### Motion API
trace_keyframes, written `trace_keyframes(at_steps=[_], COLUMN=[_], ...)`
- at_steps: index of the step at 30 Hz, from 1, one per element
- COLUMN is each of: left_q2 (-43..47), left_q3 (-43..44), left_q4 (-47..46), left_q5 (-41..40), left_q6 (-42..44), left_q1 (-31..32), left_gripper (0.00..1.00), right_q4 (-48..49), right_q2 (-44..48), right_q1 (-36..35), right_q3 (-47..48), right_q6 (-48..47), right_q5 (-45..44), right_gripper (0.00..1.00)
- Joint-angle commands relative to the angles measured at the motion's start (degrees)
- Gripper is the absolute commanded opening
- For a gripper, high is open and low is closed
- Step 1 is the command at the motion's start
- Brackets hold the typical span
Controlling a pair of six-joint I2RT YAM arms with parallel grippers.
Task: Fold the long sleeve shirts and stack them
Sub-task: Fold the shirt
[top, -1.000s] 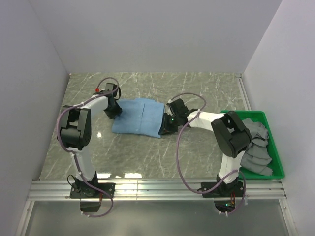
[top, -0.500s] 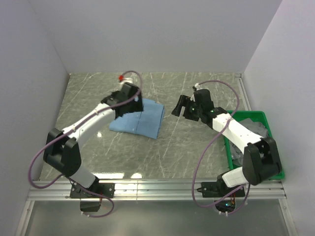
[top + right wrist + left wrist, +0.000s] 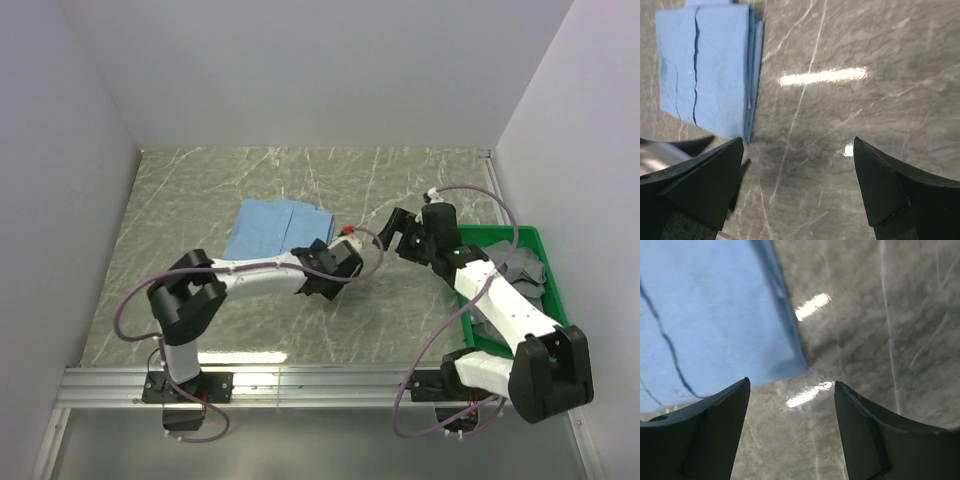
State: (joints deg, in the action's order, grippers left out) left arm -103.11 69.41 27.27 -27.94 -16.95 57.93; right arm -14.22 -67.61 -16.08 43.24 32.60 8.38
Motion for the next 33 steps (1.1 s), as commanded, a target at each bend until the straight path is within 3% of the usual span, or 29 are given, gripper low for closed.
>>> trace_keyframes(at_steps=[1,13,18,27,33], left_q2=[-2.2,-8.2,-9.7,-7.4,-2.3], left_q3=[3.1,2.6,2.0,1.0,0.3], left_q4=[-0.9,-1.5,-1.6,-3.2,-4.6], left_q5=[-3.0,-7.3,-8.6,-8.6,-3.3], left_q6=[5.6,8.9,9.0,7.9,5.8], left_q1=[1.0,1.7,1.7,0.3,-1.9], left_gripper=[0.73,0.64,0.48,0.02,0.01], right_q4=[0.8,2.4,4.9,17.2,27.3], right_q2=[3.8,6.9,6.9,2.8,-1.9], right_q1=[1.7,5.9,6.5,7.1,7.4], right_q3=[-1.1,-5.2,-6.4,-10.2,-13.3], right_q6=[1.3,2.8,4.2,13.5,20.6], right_q5=[-2.9,-1.3,0.8,9.5,12.3], right_gripper=[0.97,0.95,0.94,0.94,0.95])
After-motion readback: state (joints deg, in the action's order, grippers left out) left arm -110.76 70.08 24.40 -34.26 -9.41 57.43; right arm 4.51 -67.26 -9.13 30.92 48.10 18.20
